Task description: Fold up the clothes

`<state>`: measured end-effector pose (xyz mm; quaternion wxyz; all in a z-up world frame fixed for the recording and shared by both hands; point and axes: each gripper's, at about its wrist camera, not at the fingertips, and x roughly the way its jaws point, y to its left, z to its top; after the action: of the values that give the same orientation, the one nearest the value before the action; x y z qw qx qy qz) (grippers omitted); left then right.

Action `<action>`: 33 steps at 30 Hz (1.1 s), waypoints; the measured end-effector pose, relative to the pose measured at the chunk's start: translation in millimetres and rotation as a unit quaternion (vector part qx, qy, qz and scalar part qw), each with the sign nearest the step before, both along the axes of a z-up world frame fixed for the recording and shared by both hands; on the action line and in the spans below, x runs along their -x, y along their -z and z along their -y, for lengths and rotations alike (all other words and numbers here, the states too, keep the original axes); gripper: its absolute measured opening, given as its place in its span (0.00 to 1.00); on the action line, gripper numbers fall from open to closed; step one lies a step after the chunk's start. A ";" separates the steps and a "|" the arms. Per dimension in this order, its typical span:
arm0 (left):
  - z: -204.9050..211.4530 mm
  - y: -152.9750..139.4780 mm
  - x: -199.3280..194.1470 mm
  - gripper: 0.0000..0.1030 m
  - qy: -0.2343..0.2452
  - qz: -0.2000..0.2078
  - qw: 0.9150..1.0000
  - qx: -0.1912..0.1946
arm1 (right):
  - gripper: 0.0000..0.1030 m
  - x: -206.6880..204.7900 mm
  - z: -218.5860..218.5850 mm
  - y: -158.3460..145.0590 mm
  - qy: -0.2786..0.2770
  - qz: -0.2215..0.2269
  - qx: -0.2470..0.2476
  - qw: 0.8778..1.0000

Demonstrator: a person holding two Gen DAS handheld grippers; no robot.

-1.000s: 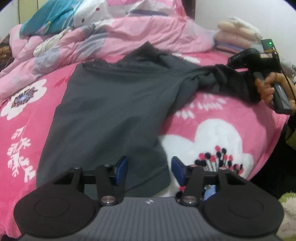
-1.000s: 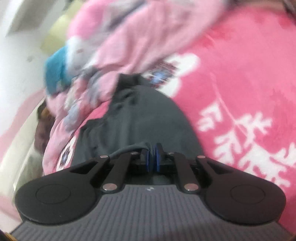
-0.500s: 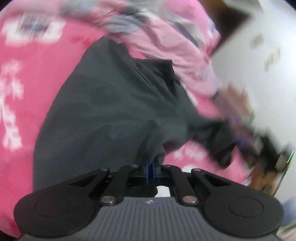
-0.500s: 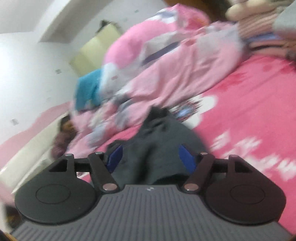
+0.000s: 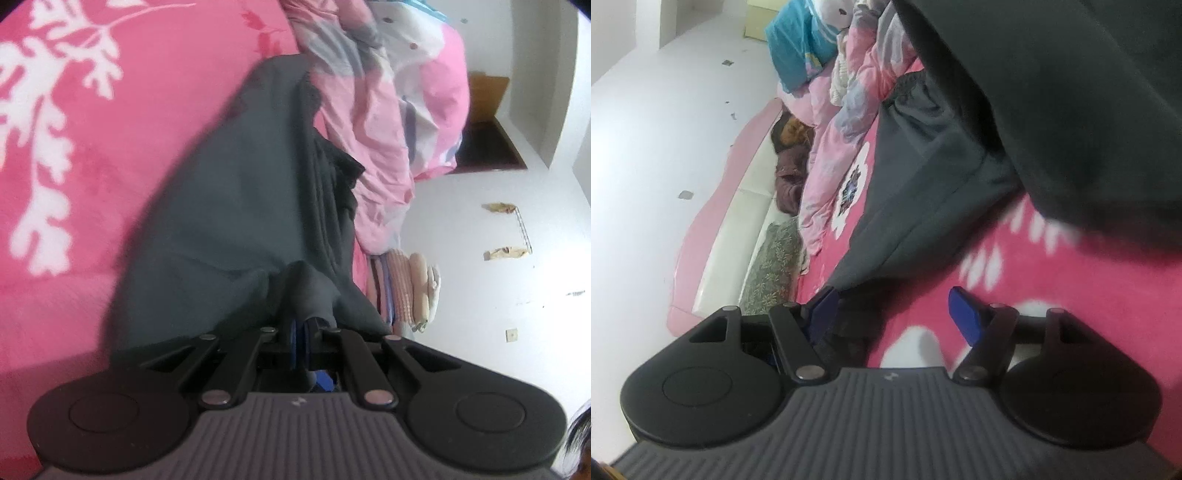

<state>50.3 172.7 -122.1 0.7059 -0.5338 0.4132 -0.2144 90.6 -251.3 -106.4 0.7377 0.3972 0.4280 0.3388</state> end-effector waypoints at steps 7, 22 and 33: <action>-6.8 14.8 -7.7 0.05 0.001 -0.011 1.000 0.016 | 0.49 -19.2 -7.5 -9.6 0.062 0.043 0.085 0.994; 3.6 27.8 -11.4 0.07 0.006 -0.031 0.999 0.013 | 0.41 3.9 22.8 -24.8 0.071 0.028 0.071 0.995; 1.3 30.1 -10.3 0.08 0.002 -0.034 0.999 0.032 | 0.39 83.2 -126.6 -35.2 -0.150 0.320 0.332 0.875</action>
<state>60.5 171.4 -152.3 0.6736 -0.5625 0.4306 -0.2109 7.4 -124.6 -71.2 0.8630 -0.0701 0.3106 0.3922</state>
